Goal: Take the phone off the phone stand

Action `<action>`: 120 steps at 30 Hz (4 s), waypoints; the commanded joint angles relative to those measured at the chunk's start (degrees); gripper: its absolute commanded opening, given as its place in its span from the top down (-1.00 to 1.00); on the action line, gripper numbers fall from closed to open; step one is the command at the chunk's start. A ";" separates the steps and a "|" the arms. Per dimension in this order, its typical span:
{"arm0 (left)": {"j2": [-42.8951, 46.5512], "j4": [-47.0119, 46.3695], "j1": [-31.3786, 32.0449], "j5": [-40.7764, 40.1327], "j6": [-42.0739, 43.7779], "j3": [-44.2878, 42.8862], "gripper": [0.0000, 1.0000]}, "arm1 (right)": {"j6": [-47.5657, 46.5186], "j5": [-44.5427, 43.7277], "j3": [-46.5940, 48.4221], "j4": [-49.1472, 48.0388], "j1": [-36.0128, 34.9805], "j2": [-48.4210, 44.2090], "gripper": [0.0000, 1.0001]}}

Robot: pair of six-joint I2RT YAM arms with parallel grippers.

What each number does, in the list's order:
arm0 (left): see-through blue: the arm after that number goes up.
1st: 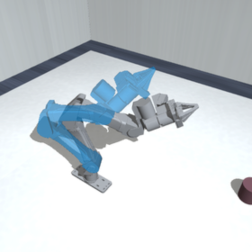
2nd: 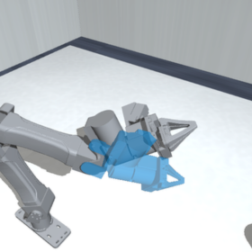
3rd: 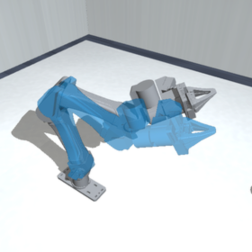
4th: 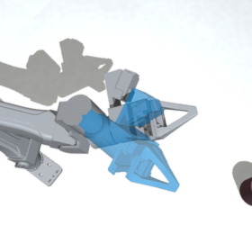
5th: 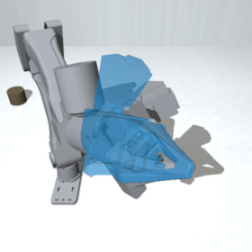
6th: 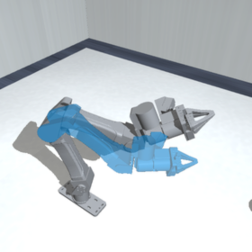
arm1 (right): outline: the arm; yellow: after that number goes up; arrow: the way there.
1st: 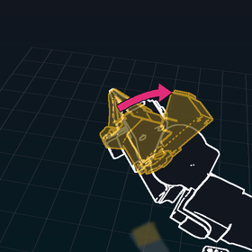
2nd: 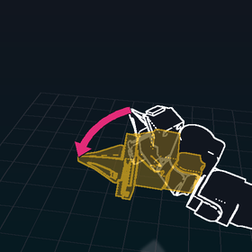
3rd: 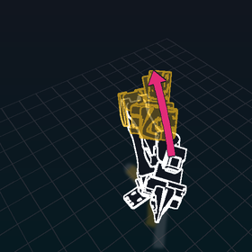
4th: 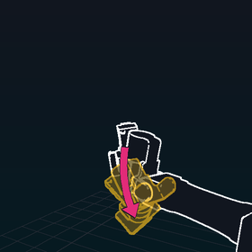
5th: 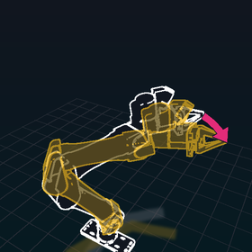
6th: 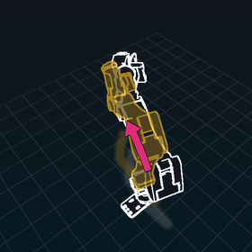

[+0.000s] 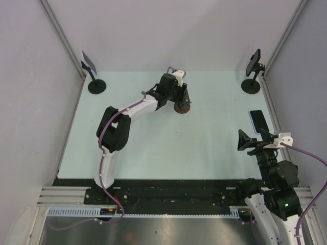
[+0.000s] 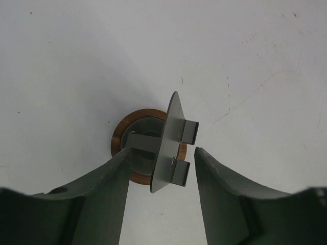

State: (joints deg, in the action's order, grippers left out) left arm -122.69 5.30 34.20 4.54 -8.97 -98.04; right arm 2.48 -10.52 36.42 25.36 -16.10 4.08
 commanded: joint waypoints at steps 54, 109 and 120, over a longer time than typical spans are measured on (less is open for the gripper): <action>44.21 -0.29 -57.93 7.77 13.27 44.69 0.99 | -2.39 0.76 -0.65 -1.99 -5.35 -1.79 -0.72; 35.61 -0.11 -48.26 -9.81 -9.74 12.73 -1.00 | -2.39 2.35 -0.74 -2.60 -5.35 2.51 -0.71; 12.76 -0.03 -48.26 -8.32 -13.96 -7.24 -0.80 | -2.39 5.25 -0.74 -2.34 -4.56 6.64 -0.71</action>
State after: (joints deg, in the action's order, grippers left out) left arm -105.54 5.54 -14.26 -4.78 -20.18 -99.07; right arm 1.21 -6.81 35.57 24.69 -20.88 8.80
